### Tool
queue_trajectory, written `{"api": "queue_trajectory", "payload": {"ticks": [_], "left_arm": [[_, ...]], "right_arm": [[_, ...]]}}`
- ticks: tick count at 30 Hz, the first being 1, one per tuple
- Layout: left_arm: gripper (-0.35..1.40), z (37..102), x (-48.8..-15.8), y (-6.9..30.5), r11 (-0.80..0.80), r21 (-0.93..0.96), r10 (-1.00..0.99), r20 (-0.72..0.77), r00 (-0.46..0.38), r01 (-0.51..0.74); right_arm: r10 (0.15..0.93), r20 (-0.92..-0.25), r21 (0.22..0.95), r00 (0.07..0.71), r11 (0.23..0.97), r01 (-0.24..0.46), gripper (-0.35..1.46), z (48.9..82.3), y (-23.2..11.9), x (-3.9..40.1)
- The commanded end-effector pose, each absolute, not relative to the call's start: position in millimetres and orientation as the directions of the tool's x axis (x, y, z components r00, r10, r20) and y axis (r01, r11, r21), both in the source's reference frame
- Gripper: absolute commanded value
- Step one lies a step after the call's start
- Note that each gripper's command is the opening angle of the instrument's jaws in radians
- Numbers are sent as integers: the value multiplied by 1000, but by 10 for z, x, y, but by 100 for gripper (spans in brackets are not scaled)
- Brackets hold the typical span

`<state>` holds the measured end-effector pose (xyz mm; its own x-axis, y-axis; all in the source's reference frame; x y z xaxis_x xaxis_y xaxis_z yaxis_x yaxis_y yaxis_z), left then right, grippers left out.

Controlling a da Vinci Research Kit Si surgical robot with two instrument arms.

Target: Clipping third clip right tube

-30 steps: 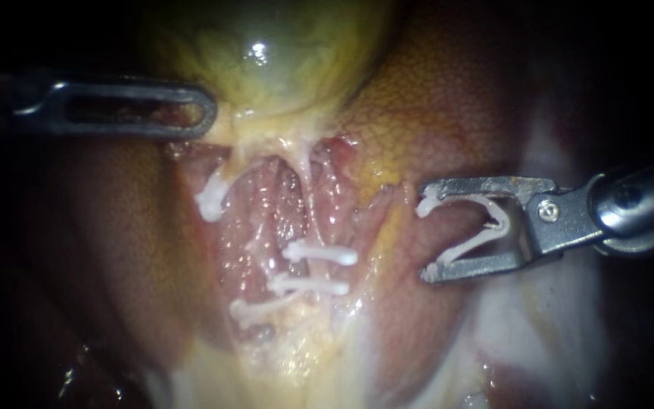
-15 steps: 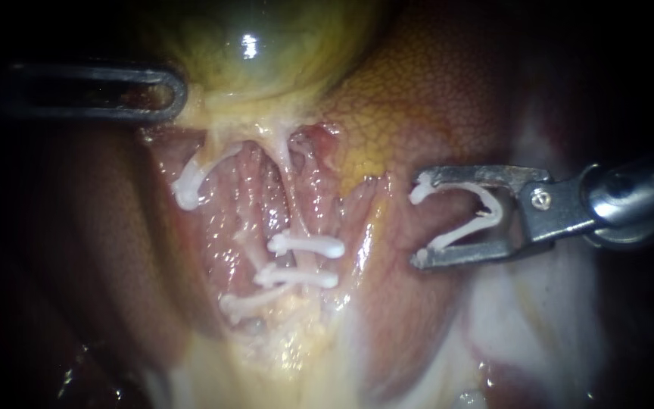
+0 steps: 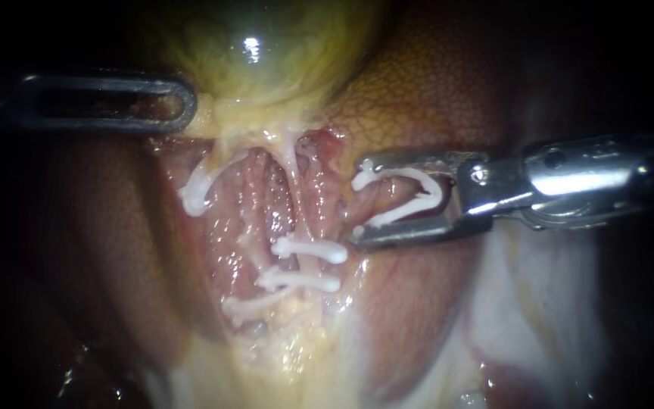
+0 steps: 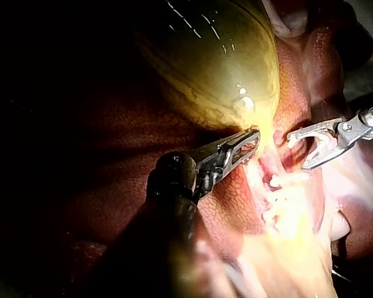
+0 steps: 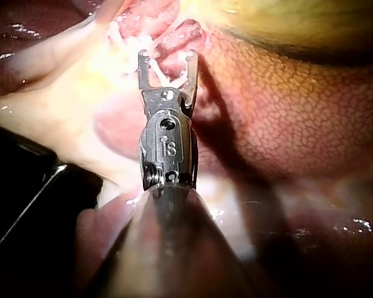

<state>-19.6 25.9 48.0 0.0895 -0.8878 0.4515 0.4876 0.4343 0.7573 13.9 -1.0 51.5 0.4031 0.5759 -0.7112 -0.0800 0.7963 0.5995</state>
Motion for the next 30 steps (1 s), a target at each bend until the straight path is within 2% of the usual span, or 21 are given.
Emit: {"api": "queue_trajectory", "payload": {"ticks": [1, 15, 25, 30], "left_arm": [[-35, 480, -196, 259, 434, 758, -888, 451, 90, 487], [-35, 479, -196, 259, 434, 758, -888, 451, 90, 487], [-35, 480, -196, 259, 434, 758, -888, 451, 90, 487], [-35, 480, -196, 259, 434, 758, -888, 451, 90, 487]], "right_arm": [[579, -710, 602, 401, 794, -82, 46, 519, -9, 142], [661, -669, 687, 342, 725, -58, 46, 554, -8, 171], [727, -635, 758, 261, 652, 26, 45, 575, -5, 184], [777, -602, 798, 185, 594, 101, 45, 578, -2, 193]]}}
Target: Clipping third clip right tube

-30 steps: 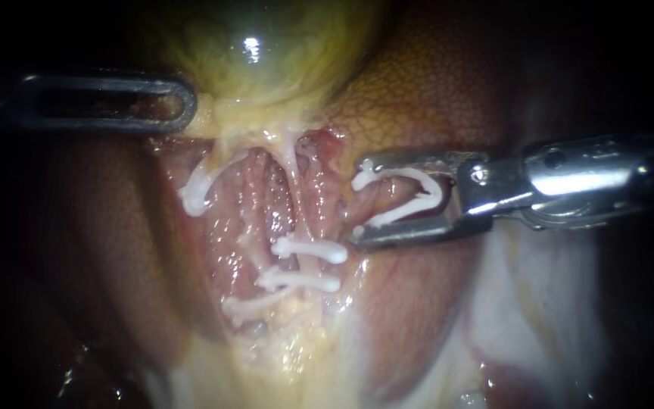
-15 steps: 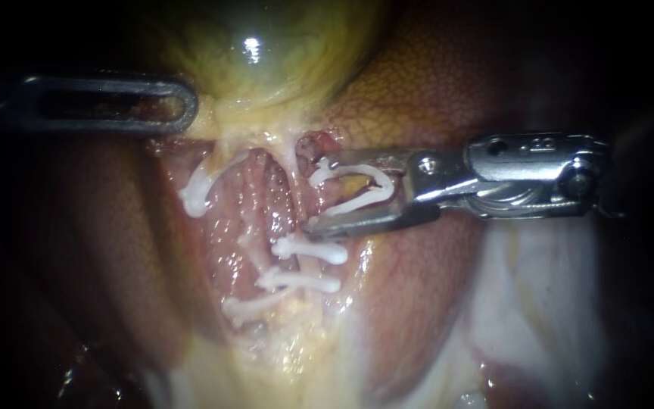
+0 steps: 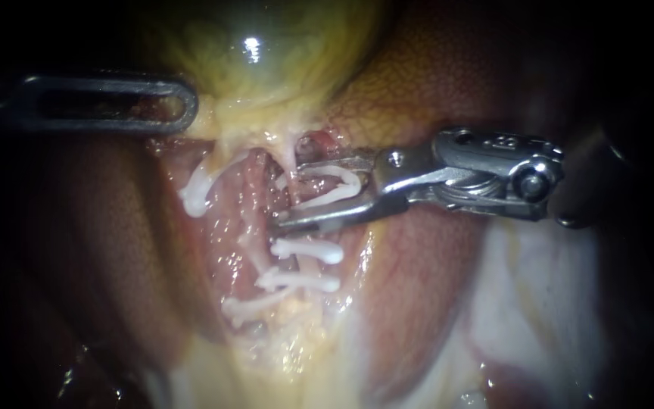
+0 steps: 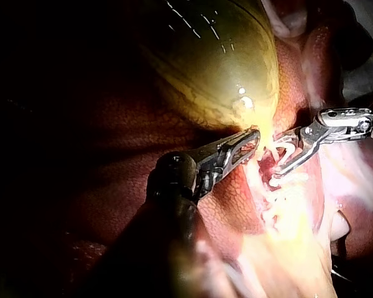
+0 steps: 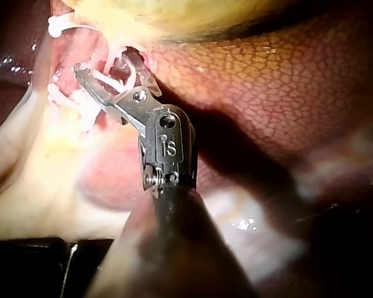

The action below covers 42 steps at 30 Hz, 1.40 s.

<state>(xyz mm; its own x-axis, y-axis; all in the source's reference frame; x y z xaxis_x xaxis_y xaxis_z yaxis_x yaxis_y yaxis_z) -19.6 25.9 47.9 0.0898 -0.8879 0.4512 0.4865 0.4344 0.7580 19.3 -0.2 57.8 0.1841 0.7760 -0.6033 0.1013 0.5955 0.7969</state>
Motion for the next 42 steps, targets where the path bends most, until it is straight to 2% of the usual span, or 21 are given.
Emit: {"api": "queue_trajectory", "payload": {"ticks": [1, 7, 14, 22, 31, 37, 42], "left_arm": [[-35, 480, -196, 259, 434, 758, -888, 451, 90, 487], [-35, 480, -197, 260, 434, 758, -888, 451, 90, 487], [-35, 480, -197, 260, 434, 758, -888, 451, 90, 487], [-35, 480, -196, 260, 434, 758, -888, 451, 90, 486], [-35, 480, -196, 260, 434, 758, -888, 451, 90, 486], [-35, 480, -197, 260, 434, 758, -888, 451, 90, 486], [-35, 480, -197, 260, 434, 758, -888, 451, 90, 486]], "right_arm": [[780, -600, 800, 174, 589, 115, 45, 578, -2, 194], [794, -595, 798, 125, 565, 211, 45, 576, -2, 204], [803, -589, 793, 93, 552, 257, 43, 562, -2, 205], [817, -573, 796, 56, 540, 272, 42, 536, 9, 201], [819, -571, 798, 55, 538, 271, 35, 533, 13, 198], [821, -569, 801, 51, 540, 257, 20, 534, 16, 195], [821, -569, 802, 50, 540, 255, -1, 538, 19, 190]]}}
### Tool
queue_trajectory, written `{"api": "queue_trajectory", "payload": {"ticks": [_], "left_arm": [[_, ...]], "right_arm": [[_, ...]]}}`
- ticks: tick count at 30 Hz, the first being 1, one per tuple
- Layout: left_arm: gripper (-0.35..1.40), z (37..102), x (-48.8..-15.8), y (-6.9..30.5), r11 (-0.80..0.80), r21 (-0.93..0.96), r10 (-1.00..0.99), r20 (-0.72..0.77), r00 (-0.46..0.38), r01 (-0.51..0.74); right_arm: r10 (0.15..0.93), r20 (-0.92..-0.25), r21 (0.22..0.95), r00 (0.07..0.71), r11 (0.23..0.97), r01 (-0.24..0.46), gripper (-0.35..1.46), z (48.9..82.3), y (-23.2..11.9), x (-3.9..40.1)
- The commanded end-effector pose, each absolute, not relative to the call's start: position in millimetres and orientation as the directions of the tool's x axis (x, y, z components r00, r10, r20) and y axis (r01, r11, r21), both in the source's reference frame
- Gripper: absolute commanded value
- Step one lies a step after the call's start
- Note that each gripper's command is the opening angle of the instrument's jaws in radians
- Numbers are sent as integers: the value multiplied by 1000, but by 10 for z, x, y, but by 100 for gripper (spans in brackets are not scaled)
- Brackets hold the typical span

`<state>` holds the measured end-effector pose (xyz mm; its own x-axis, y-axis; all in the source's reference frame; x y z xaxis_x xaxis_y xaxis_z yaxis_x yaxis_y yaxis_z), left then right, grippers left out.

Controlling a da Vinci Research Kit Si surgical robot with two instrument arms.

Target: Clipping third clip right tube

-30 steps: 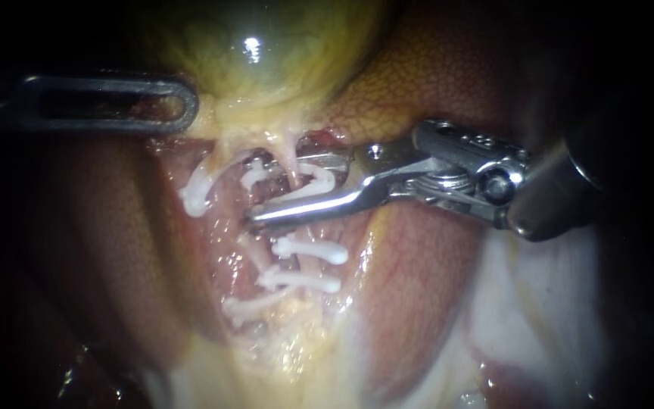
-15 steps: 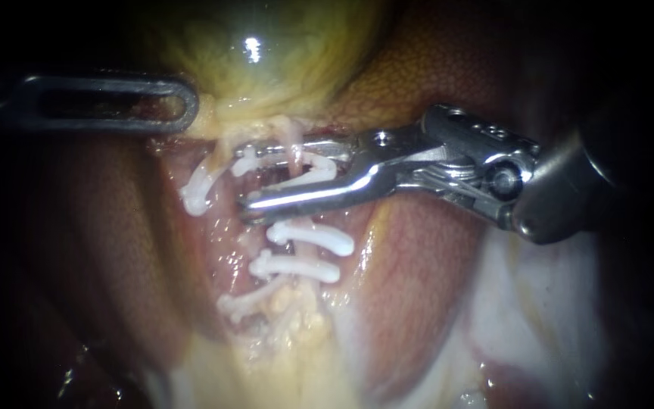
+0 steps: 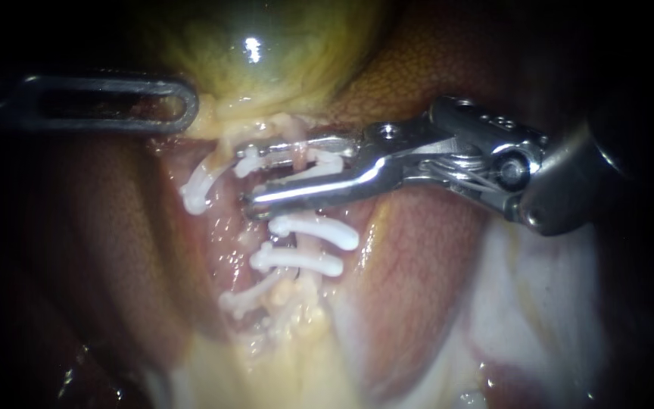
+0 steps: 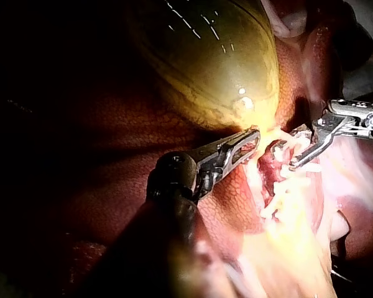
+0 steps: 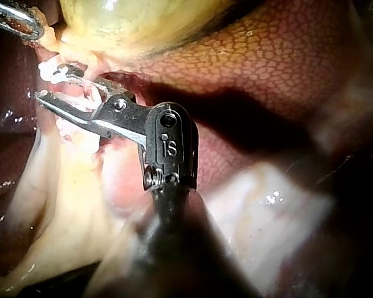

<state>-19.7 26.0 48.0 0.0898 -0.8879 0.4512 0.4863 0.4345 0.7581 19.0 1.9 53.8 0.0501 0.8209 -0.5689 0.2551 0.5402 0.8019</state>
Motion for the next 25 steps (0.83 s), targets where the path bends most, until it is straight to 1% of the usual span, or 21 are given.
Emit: {"api": "queue_trajectory", "payload": {"ticks": [1, 3, 4, 5, 6, 25], "left_arm": [[-35, 480, -197, 260, 434, 758, -888, 451, 90, 486], [-35, 480, -197, 260, 434, 758, -888, 451, 90, 486], [-35, 480, -197, 260, 434, 758, -888, 451, 90, 486], [-35, 480, -197, 260, 434, 758, -888, 451, 90, 486], [-35, 481, -197, 260, 434, 758, -888, 451, 90, 486], [-35, 481, -197, 261, 434, 758, -888, 451, 90, 486]], "right_arm": [[821, -569, 802, 50, 540, 255, -4, 538, 19, 190], [824, -564, 805, 52, 535, 256, -13, 539, 20, 188], [824, -564, 805, 52, 535, 256, -19, 540, 21, 187], [824, -565, 805, 52, 535, 257, -30, 541, 21, 186], [830, -555, 811, 55, 525, 258, -35, 541, 20, 185], [832, -552, 813, 55, 523, 254, -35, 547, 20, 186]]}}
